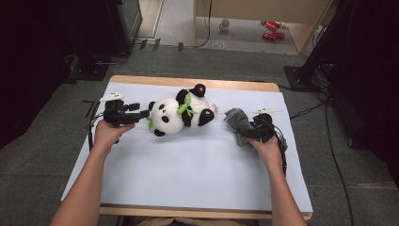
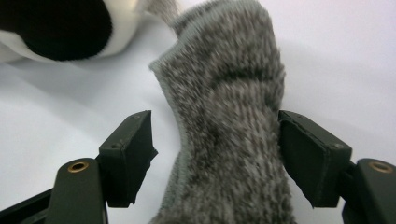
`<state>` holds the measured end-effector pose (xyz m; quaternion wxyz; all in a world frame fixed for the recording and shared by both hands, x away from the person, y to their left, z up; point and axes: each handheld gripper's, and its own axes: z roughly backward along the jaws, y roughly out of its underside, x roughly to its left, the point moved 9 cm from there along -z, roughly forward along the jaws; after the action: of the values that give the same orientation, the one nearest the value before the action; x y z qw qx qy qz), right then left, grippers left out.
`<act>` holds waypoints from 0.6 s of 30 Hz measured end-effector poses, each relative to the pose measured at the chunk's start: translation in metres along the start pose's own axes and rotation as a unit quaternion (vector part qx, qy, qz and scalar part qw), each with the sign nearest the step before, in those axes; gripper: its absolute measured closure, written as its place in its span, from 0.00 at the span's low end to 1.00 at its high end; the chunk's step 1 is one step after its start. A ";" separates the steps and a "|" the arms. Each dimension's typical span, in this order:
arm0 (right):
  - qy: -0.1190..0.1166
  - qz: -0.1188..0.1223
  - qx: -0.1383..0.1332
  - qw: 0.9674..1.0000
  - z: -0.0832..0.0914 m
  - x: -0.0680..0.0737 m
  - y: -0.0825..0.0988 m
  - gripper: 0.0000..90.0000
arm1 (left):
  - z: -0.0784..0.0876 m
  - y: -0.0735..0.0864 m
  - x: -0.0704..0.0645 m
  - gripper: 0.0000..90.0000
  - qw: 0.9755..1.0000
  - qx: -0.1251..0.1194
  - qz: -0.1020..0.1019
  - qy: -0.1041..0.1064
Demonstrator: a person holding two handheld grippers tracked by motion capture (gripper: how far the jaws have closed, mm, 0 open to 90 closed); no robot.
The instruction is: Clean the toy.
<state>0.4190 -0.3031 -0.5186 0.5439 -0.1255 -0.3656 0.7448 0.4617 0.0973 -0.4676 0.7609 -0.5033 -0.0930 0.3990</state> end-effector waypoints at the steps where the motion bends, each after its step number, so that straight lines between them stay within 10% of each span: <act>1: -0.004 0.001 -0.006 1.000 0.003 0.001 -0.002 0.31 | 0.001 0.001 0.000 0.37 1.000 0.001 -0.003 -0.001; 18: -0.048 0.022 -0.022 0.998 0.031 0.010 0.008 0.35 | 0.013 0.028 -0.011 0.36 0.998 0.033 -0.043 -0.013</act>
<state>0.3917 -0.3081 -0.5003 0.5063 -0.1097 -0.4050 0.7534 0.4331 0.1038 -0.4815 0.7923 -0.4682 -0.1115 0.3750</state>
